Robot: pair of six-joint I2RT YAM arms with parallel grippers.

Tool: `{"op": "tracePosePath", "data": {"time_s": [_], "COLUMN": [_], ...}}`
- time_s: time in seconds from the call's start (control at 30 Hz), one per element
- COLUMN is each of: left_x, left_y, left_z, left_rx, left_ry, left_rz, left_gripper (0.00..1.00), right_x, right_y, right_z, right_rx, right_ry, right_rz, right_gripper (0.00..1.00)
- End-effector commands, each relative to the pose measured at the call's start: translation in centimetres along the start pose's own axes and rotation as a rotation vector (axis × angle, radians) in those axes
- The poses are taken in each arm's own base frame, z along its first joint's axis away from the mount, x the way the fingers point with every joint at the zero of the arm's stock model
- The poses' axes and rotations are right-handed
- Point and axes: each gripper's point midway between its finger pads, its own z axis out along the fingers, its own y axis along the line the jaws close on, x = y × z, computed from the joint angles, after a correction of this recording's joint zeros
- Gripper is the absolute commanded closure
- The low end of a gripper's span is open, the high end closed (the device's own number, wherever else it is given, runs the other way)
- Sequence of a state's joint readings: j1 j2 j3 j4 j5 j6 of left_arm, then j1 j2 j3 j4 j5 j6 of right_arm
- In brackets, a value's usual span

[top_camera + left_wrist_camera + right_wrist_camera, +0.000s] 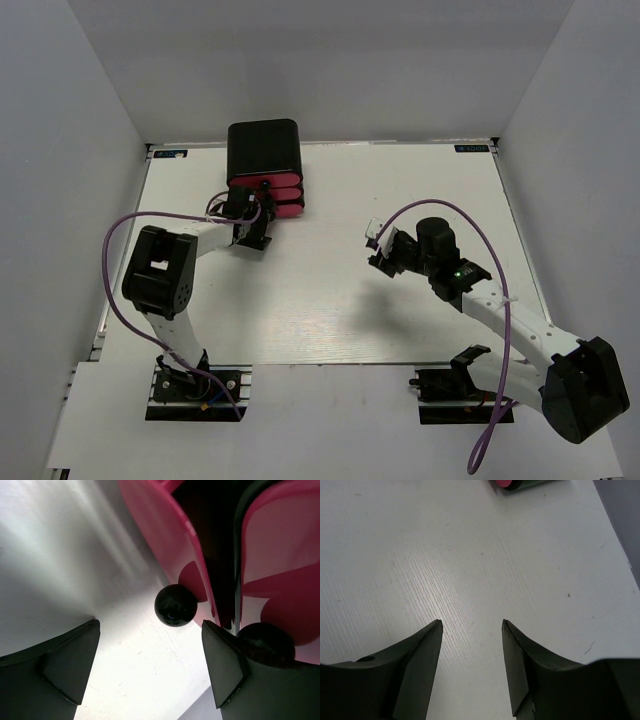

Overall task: Sort the stationery into containers
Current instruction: Close the drawer

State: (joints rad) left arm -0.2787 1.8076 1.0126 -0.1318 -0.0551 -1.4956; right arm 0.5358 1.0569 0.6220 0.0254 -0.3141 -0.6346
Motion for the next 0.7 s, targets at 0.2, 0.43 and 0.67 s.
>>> {"op": "tracePosePath", "data": {"time_s": [0.2, 0.43, 0.67], "left_x": [1.4, 1.4, -0.4], "left_y": [2.1, 3.9, 8.3], "left_z": [2.5, 1.0, -1.6], "left_rx": [-0.029, -0.051, -0.136], "left_ry": [0.067, 0.070, -0.040], "left_rz": [0.073, 0.074, 0.019], "left_gripper": [0.05, 0.12, 0.21], "right_x": [-0.2, -0.4, 0.1], "right_y": [-0.2, -0.2, 0.1], "right_z": [-0.4, -0.4, -0.2], "right_rx": [0.012, 0.014, 0.001], "right_ry": [-0.016, -0.019, -0.014], "right_rz": [-0.002, -0.005, 0.000], "right_gripper": [0.43, 0.43, 0.43]}}
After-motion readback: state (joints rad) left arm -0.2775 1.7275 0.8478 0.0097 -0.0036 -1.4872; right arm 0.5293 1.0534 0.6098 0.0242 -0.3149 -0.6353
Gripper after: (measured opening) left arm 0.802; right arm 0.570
